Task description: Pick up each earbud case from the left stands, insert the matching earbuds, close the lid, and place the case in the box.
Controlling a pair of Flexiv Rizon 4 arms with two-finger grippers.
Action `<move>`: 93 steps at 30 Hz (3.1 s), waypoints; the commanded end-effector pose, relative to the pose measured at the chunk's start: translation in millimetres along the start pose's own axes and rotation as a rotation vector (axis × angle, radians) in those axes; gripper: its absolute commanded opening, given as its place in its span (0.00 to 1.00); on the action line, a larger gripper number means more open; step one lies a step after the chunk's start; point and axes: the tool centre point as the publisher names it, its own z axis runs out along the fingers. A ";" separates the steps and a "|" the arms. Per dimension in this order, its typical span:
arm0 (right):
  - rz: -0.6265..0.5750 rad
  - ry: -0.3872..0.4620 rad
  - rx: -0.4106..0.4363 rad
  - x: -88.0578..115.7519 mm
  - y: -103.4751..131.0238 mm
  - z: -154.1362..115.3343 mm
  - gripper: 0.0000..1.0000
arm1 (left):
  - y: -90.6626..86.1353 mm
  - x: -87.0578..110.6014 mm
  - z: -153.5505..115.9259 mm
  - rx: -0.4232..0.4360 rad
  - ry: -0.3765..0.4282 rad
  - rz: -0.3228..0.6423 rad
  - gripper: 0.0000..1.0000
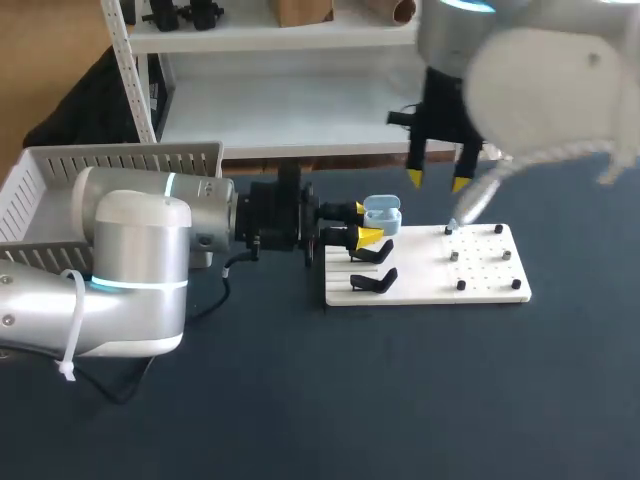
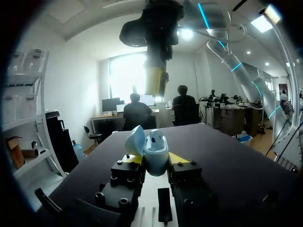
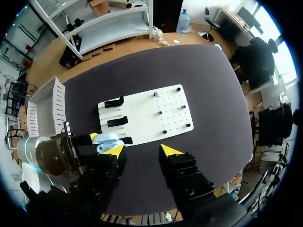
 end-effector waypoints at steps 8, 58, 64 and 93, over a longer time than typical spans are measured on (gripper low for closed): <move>0.065 -0.042 -0.252 -30.2 -53.0 30.2 0.47 | -1.4 0.5 0.8 -0.008 -0.001 0.002 0.00; -0.028 0.060 -0.271 -78.7 -44.9 177.4 0.38 | -1.4 0.5 0.8 -0.008 -0.001 0.002 0.00; -0.017 0.066 -0.277 -80.8 -44.8 181.8 0.36 | -1.4 0.5 0.8 -0.008 -0.001 0.002 0.00; -0.017 0.077 -0.272 -78.4 -43.4 184.0 0.00 | -1.4 0.5 0.8 -0.008 -0.001 0.002 0.00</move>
